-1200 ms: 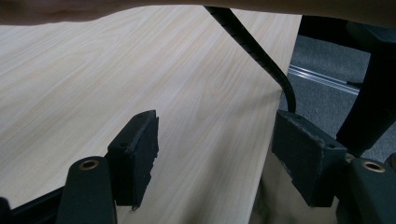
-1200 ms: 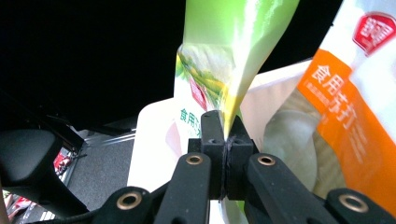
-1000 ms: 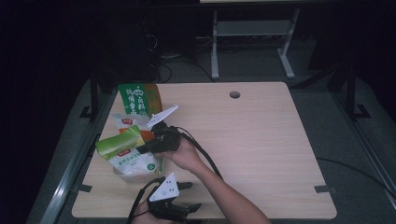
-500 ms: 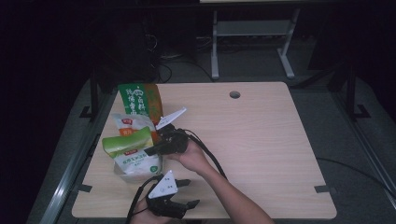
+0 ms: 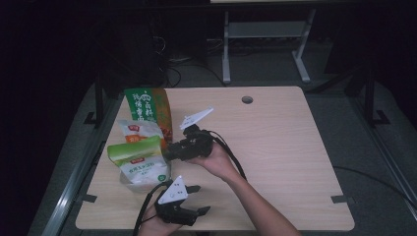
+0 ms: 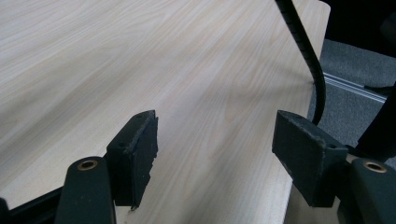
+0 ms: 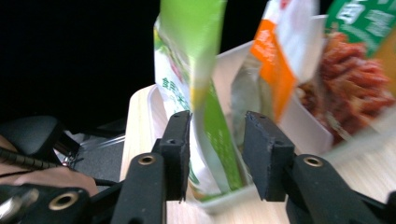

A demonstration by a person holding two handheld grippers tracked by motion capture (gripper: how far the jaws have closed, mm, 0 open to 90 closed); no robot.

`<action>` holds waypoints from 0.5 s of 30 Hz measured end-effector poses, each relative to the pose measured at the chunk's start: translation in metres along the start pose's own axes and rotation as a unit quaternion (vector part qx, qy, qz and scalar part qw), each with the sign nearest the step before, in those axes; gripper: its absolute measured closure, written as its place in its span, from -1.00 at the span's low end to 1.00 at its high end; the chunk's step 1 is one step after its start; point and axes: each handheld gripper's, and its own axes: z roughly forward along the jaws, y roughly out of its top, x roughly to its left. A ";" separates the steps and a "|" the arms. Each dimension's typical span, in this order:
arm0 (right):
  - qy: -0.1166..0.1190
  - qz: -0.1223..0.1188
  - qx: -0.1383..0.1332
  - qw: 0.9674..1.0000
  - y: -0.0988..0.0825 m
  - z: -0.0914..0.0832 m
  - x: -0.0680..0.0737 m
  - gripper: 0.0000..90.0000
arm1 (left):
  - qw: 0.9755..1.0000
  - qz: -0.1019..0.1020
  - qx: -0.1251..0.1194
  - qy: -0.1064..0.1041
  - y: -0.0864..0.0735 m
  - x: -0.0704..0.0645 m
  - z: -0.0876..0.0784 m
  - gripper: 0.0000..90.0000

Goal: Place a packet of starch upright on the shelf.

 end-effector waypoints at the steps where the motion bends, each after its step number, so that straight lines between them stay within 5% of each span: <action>1: 0.000 0.000 0.000 1.000 0.000 0.000 0.000 0.33 | 1.000 0.000 0.000 0.000 0.000 0.000 0.000 -0.31; 15: -0.051 0.036 0.003 0.998 -0.024 -0.055 -0.015 0.07 | 1.000 0.002 0.003 0.004 0.000 0.004 -0.002 -0.32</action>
